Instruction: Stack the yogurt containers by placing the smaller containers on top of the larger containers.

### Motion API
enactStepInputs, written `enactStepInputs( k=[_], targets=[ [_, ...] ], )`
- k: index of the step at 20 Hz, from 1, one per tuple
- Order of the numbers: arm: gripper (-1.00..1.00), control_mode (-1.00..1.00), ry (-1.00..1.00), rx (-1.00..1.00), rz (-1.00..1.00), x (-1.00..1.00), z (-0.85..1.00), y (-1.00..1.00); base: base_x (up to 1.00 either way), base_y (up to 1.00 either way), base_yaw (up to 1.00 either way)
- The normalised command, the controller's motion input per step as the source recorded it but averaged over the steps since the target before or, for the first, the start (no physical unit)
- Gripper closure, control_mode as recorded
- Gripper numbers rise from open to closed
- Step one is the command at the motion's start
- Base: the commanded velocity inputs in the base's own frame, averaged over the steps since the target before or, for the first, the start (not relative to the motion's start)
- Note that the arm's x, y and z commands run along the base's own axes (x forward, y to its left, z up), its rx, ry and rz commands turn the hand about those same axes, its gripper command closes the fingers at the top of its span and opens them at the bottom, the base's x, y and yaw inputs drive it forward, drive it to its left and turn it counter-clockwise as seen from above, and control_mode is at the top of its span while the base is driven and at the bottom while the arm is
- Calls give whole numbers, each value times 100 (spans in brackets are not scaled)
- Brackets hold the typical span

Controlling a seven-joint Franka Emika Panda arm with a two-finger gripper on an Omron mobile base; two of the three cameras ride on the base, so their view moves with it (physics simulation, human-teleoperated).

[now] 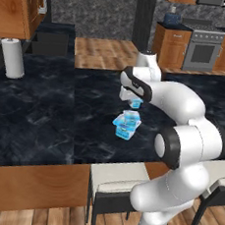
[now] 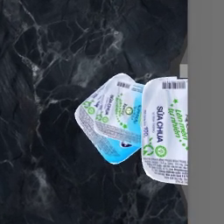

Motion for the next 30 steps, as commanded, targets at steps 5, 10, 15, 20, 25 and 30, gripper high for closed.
enactStepInputs(
  k=[5,10,15,20,25,30],
  targets=[
    [100,-100,1,0,0,11,-8,0,0,0,0],
    [100,-100,0,0,0,4,-13,0,0,0,0],
    [100,-100,0,0,0,5,-16,-6,0,0,0],
    [100,-100,0,0,0,3,-15,-1,0,0,0],
    [100,-100,0,0,0,2,-14,0,0,0,0],
    [100,-100,0,0,0,5,-12,0,0,0,0]
  ],
)
